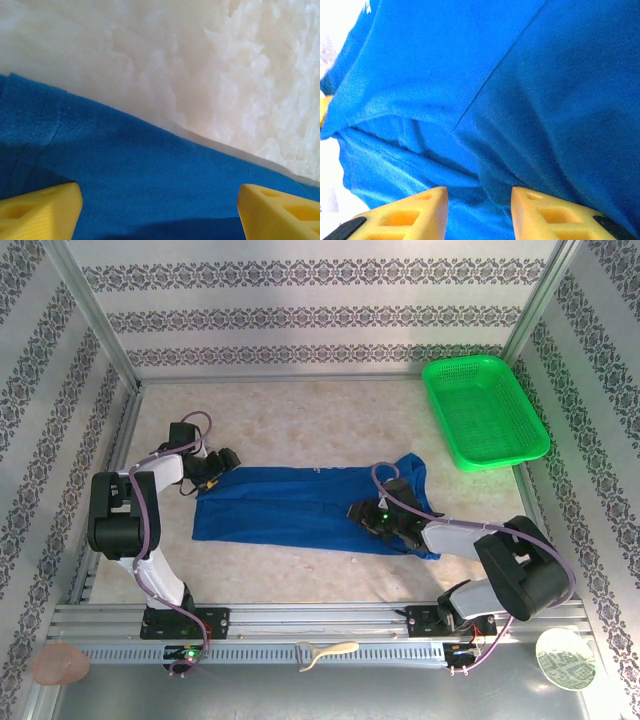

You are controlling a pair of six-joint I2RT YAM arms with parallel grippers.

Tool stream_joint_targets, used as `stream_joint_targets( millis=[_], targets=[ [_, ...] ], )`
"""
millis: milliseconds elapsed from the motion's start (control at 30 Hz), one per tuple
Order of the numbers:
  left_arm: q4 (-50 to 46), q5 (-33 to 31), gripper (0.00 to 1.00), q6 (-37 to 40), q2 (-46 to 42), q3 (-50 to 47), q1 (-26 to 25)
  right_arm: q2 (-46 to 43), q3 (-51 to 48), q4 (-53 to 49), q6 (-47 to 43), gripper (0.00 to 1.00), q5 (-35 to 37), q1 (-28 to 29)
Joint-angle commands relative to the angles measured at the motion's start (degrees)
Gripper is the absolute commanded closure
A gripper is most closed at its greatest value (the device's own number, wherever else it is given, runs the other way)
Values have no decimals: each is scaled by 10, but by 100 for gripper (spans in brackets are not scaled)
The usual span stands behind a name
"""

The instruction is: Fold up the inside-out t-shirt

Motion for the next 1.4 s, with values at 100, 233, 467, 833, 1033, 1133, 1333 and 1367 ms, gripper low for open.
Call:
stream_joint_targets(
  millis=[100,233,467,833,1033,1133,1333,1367],
  targets=[
    [-12,-3,18,25,-24,18,16,-116,38,-117,-56,56,-33,-89],
    [-26,46,17,17,-68,42,8,-171,98,-277,-157,33,11,-168],
    [-15,48,17,-32,-100,52,-138,-108,107,-308,-213,5,-21,-338],
    [90,22,16,-123,41,126,-380,-21,120,-311,-252,10,-10,-383],
    [117,13,16,-141,106,146,-417,28,115,-287,-258,15,-75,-358],
    [136,15,16,-153,119,136,-420,27,110,-276,-250,16,-82,-320],
    [145,11,16,-159,120,127,-422,-10,87,-262,-219,17,-68,-269],
    [145,11,16,-159,120,127,-421,-15,83,-262,-214,17,-65,-264]
  ],
)
